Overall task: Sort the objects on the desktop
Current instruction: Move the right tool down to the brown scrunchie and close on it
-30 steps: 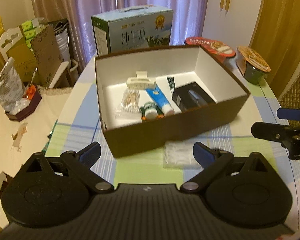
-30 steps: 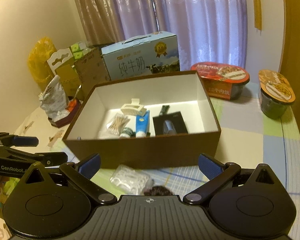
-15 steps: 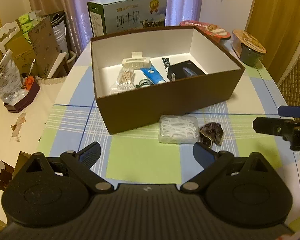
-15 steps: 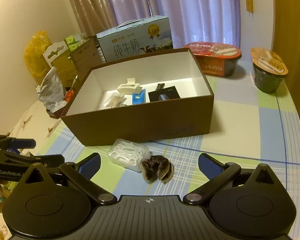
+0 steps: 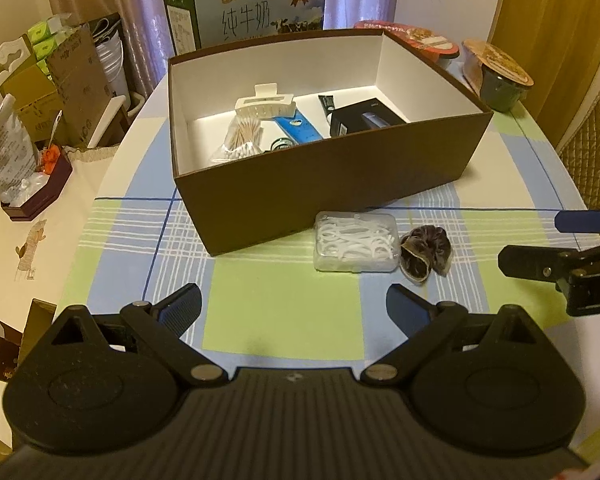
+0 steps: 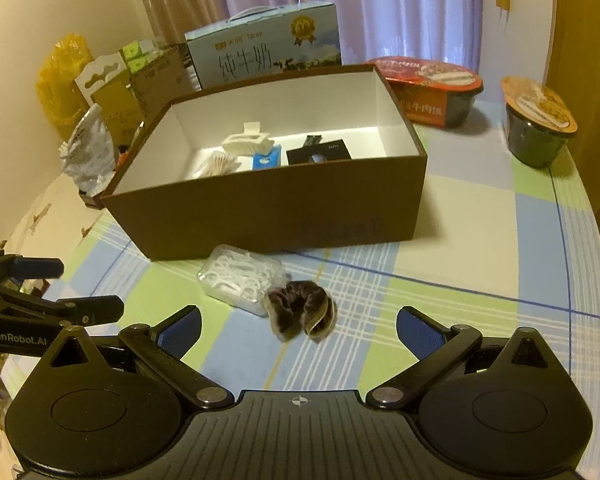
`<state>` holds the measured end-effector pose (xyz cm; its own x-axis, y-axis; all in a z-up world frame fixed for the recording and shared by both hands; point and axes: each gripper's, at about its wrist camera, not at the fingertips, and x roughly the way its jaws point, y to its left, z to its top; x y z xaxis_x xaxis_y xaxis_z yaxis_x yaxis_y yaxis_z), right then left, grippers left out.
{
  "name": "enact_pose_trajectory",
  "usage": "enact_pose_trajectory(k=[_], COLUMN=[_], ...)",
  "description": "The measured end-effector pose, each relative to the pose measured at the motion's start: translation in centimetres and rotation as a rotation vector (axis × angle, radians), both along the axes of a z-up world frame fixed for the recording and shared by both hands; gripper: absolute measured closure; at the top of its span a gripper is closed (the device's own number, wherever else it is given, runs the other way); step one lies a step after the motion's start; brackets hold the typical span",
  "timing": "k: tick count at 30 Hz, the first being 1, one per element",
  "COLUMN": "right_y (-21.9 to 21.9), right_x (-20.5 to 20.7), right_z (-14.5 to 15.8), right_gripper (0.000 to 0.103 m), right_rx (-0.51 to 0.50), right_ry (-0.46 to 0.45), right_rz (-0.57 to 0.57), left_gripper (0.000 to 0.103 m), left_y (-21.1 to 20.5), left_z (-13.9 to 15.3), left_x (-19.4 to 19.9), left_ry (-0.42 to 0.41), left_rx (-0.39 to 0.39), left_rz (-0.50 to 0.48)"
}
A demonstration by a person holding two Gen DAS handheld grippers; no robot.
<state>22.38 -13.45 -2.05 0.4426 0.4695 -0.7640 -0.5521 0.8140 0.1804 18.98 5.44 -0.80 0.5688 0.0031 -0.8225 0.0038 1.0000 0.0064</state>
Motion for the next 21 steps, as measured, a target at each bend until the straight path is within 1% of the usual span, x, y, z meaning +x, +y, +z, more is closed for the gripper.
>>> enact_pose_trajectory(k=[11,17,21], right_y=[0.6,1.3,2.0], right_x=[0.8,1.8,2.4], right_z=[-2.1,-4.1,-5.7], right_gripper=[0.002,0.002,0.002], right_rx=[-0.034,-0.053,-0.077], right_ry=[0.036,0.054,0.05], right_rz=[0.007,0.023,0.045], left_gripper=[0.006,0.006,0.006], left_y=[0.4,0.7,0.8], left_z=[-2.0,-3.6,-4.7], left_x=[1.4,2.4,3.1], left_ry=[0.042,0.075,0.092], left_rx=[0.0,0.0,0.001], left_rz=[-0.006,-0.011,-0.016])
